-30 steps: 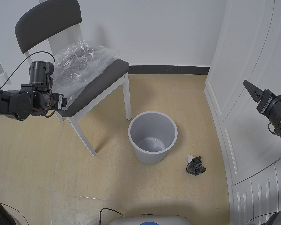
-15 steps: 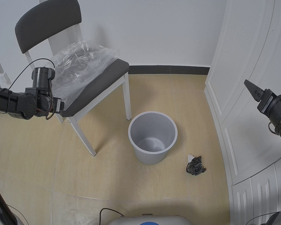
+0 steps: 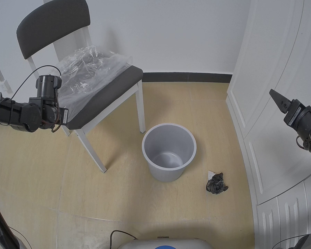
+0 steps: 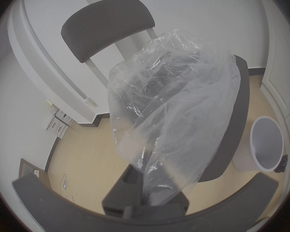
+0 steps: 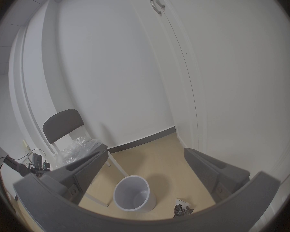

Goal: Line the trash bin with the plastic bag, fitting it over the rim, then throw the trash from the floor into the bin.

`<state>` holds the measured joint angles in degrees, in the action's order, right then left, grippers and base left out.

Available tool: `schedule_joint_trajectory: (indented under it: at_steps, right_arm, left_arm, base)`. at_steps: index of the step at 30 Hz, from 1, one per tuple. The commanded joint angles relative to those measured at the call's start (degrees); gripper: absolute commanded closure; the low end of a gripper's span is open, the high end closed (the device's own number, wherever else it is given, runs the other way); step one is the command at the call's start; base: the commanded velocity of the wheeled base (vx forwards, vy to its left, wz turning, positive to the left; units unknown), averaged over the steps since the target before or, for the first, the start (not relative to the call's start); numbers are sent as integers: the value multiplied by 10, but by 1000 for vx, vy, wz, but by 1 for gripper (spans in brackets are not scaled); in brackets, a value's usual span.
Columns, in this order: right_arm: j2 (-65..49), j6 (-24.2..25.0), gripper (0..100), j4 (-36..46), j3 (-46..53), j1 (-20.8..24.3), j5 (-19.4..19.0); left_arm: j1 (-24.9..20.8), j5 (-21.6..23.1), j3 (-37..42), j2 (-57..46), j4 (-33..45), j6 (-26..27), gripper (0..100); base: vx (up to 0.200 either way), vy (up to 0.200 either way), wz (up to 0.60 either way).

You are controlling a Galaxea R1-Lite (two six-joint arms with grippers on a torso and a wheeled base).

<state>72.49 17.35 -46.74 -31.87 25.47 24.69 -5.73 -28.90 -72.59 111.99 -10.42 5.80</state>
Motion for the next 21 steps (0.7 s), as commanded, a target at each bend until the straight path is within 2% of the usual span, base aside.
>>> schedule_joint_trajectory:
  at_steps: [1,14,21]
  right_arm:
    - [7,1,0,-1,0,0,0]
    - [10,1,0,-1,4,6,0]
    - [7,1,0,-1,10,7,0]
  left_arm:
    - [-3,0,3,-11,0,-1,100]
    - [-28,3,34,-85,0,-2,100]
    - [-59,4,69,-153,0,-30,100]
  base:
    - [0,0,0]
    - [0,0,0]
    - [0,0,0]
